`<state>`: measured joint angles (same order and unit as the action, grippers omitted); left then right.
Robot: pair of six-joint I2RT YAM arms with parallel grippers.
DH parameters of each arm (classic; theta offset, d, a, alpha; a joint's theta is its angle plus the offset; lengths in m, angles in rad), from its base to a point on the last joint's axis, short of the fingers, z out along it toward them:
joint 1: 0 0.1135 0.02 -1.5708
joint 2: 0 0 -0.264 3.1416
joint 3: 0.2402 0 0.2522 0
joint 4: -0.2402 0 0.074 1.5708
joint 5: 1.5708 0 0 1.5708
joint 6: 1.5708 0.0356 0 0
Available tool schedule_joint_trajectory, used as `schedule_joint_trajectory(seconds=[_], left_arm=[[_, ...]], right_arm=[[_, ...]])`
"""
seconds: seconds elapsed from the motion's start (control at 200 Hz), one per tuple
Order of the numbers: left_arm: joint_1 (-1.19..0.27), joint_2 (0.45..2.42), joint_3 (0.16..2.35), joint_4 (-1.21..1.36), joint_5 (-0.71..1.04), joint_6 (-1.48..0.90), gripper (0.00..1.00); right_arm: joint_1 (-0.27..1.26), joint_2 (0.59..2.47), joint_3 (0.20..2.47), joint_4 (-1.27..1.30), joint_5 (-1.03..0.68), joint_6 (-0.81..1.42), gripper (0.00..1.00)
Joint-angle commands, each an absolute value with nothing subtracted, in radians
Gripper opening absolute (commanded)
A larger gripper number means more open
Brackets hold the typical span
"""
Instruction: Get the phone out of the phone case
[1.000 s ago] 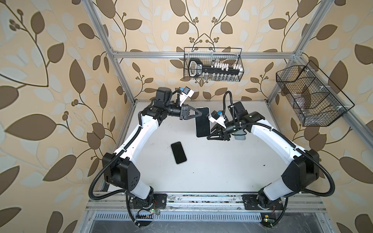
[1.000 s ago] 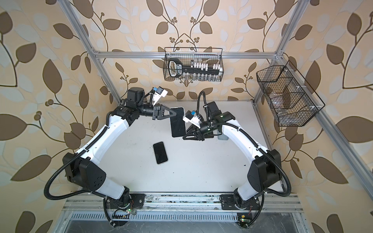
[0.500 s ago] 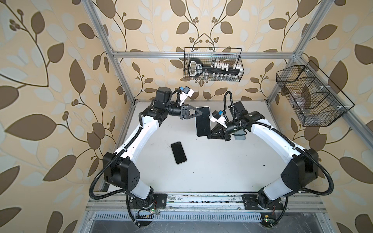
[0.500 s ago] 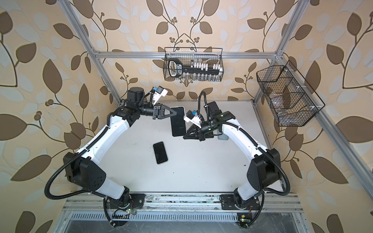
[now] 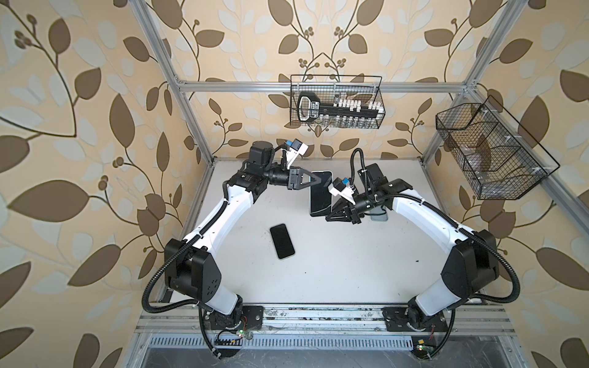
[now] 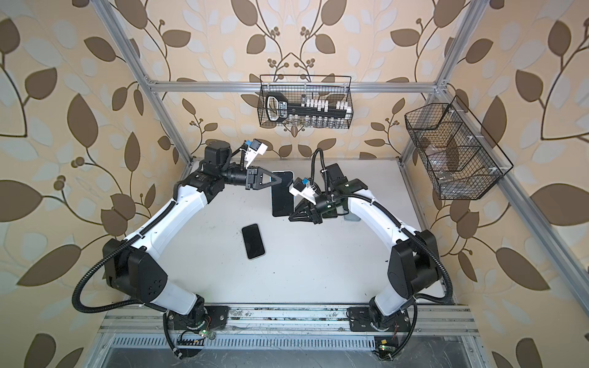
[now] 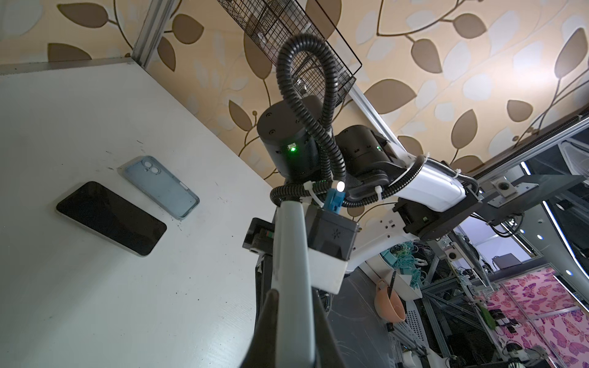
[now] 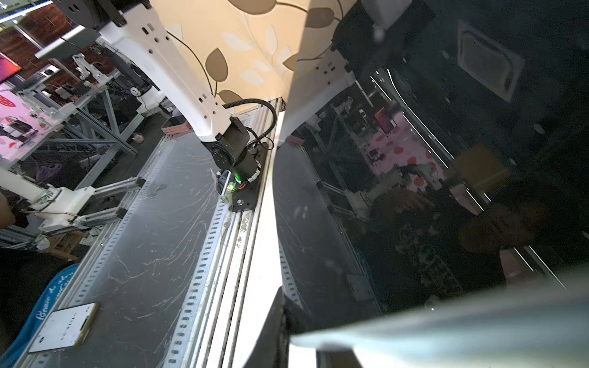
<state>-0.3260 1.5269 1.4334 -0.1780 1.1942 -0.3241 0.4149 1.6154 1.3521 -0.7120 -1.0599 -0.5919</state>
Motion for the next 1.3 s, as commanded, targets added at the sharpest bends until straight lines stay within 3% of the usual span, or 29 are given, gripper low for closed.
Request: schedule_joint_trajectory(seconds=[0.0, 0.36, 0.805, 1.035, 1.295], left_arm=[[-0.408, 1.396, 1.468, -0.143, 1.425, -0.394, 0.0], [-0.411, 1.411, 1.478, -0.207, 1.482, -0.319, 0.0], [-0.408, 1.396, 1.483, -0.263, 1.518, -0.247, 0.0], [-0.403, 1.416, 1.508, -0.269, 1.498, -0.249, 0.0], [-0.378, 1.482, 1.543, -0.278, 1.406, -0.306, 0.0]], right_arm=[[0.437, 1.652, 1.293, -0.546, -0.83, -0.535, 0.16], [0.434, 1.591, 1.196, -0.419, -0.716, -0.504, 0.17], [0.336, 1.567, 1.144, -0.413, -0.903, -0.474, 0.2], [0.335, 1.544, 1.159, -0.533, -0.974, -0.474, 0.38], [0.324, 1.375, 1.077, -0.449, -1.009, -0.313, 0.59]])
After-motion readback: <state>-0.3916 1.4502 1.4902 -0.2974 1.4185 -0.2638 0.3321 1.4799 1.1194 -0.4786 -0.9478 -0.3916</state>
